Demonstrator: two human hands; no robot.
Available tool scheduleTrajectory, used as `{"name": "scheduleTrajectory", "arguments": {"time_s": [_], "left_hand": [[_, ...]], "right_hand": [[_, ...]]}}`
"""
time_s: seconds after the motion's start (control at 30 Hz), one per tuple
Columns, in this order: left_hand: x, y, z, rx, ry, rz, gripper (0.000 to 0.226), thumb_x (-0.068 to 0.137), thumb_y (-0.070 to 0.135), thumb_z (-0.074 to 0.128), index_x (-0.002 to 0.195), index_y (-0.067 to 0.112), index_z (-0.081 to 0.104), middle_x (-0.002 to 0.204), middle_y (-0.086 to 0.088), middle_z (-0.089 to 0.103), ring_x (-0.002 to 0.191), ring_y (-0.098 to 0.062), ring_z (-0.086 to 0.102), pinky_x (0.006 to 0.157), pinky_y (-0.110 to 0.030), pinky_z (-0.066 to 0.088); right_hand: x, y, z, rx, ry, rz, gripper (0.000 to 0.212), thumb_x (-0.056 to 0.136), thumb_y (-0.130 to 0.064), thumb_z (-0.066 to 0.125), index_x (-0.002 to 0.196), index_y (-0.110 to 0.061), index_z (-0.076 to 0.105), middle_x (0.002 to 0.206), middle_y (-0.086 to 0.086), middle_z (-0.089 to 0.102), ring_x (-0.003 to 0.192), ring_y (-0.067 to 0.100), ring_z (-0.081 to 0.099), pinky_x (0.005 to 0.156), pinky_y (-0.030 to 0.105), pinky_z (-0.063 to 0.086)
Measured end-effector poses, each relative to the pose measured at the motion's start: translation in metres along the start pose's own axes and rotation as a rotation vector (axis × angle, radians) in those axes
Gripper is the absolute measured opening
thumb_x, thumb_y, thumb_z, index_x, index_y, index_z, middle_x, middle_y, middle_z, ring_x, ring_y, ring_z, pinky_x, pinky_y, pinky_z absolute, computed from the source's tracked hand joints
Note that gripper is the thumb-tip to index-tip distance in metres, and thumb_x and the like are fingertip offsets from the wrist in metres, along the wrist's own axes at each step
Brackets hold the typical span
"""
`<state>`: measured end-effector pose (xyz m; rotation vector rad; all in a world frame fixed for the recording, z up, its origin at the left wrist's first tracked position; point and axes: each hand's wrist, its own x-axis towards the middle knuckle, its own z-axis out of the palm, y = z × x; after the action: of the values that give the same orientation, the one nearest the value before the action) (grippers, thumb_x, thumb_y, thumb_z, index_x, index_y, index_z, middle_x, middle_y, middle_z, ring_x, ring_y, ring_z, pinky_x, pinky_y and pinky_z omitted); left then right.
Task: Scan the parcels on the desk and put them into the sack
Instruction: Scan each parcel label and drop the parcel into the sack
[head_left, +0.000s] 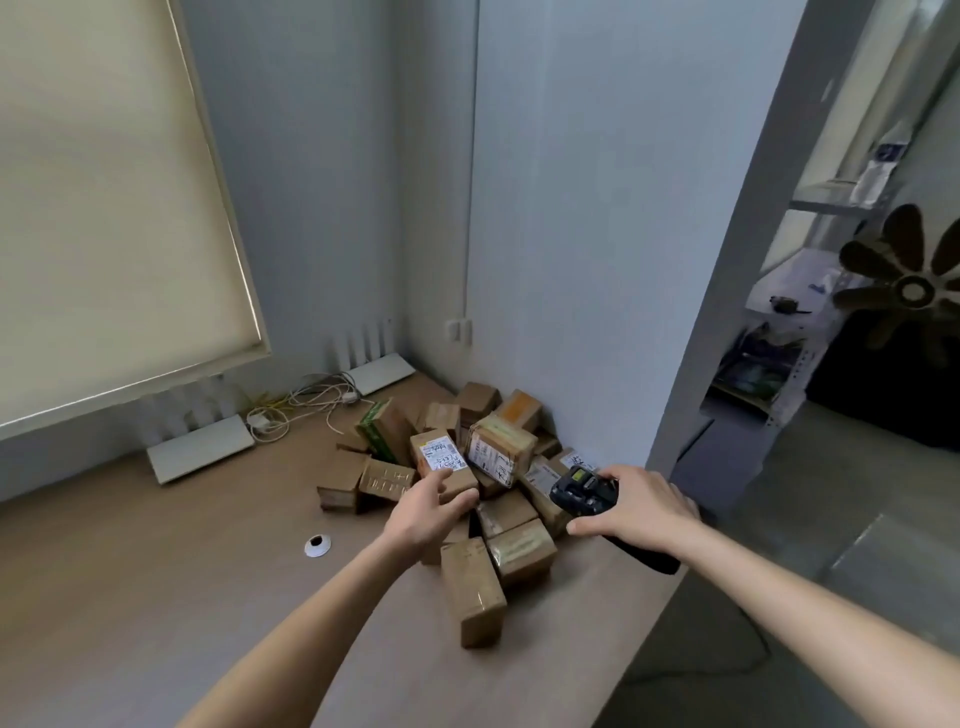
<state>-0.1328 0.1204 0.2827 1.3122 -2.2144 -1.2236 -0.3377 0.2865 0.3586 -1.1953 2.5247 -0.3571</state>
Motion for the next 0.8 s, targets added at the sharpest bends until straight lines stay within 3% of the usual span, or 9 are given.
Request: {"name": "scheduleTrajectory", "arguments": {"time_s": [0.13, 0.3, 0.47, 0.57, 0.7, 0.8], "left_hand": [[0.065, -0.004, 0.003, 0.029, -0.006, -0.024, 0.072, 0.093, 0.056, 0.058, 0.152, 0.019, 0.039, 0.145, -0.008, 0.054, 0.129, -0.023, 0.053, 0.108, -0.04, 0.044], [0.131, -0.01, 0.015, 0.036, -0.011, -0.042, 0.066, 0.098, 0.048, 0.056, 0.152, 0.016, 0.039, 0.155, -0.005, 0.044, 0.141, -0.022, 0.042, 0.115, -0.04, 0.037], [0.198, -0.021, 0.038, -0.118, -0.015, -0.159, 0.058, 0.1, 0.044, 0.054, 0.152, 0.021, 0.039, 0.157, -0.003, 0.039, 0.14, -0.021, 0.041, 0.114, -0.039, 0.037], [0.239, -0.025, 0.055, -0.204, -0.031, -0.253, 0.057, 0.102, 0.043, 0.051, 0.154, 0.024, 0.035, 0.157, -0.002, 0.039, 0.14, -0.022, 0.041, 0.113, -0.038, 0.035], [0.296, -0.039, 0.075, -0.147, -0.065, -0.321, 0.065, 0.101, 0.047, 0.049, 0.158, 0.028, 0.022, 0.155, -0.003, 0.043, 0.142, -0.023, 0.04, 0.119, -0.05, 0.029], [0.328, -0.045, 0.086, -0.097, -0.081, -0.328, 0.068, 0.102, 0.045, 0.049, 0.159, 0.028, 0.018, 0.161, 0.0, 0.033, 0.147, -0.023, 0.032, 0.12, -0.044, 0.027]], "right_hand": [[0.061, -0.001, 0.009, 0.038, -0.007, 0.014, 0.089, 0.06, -0.072, 0.084, 0.138, -0.038, 0.058, 0.134, -0.008, 0.067, 0.121, 0.021, 0.062, 0.082, 0.031, 0.047], [0.129, 0.004, 0.03, 0.056, -0.068, 0.026, 0.099, 0.057, -0.075, 0.084, 0.143, -0.036, 0.052, 0.138, -0.007, 0.064, 0.124, 0.02, 0.06, 0.09, 0.034, 0.05], [0.203, 0.014, 0.063, 0.09, -0.142, -0.013, 0.099, 0.054, -0.076, 0.082, 0.14, -0.036, 0.053, 0.133, -0.008, 0.066, 0.118, 0.018, 0.062, 0.088, 0.033, 0.052], [0.251, 0.022, 0.085, 0.117, -0.197, -0.026, 0.095, 0.058, -0.074, 0.083, 0.139, -0.035, 0.054, 0.131, -0.009, 0.066, 0.116, 0.016, 0.063, 0.087, 0.033, 0.053], [0.31, 0.031, 0.118, 0.133, -0.256, -0.063, 0.094, 0.057, -0.076, 0.083, 0.137, -0.034, 0.055, 0.126, -0.013, 0.068, 0.112, 0.012, 0.064, 0.09, 0.035, 0.057], [0.343, 0.039, 0.137, 0.181, -0.29, -0.084, 0.096, 0.062, -0.07, 0.085, 0.143, -0.031, 0.05, 0.133, -0.011, 0.064, 0.119, 0.012, 0.061, 0.092, 0.03, 0.053]]}}
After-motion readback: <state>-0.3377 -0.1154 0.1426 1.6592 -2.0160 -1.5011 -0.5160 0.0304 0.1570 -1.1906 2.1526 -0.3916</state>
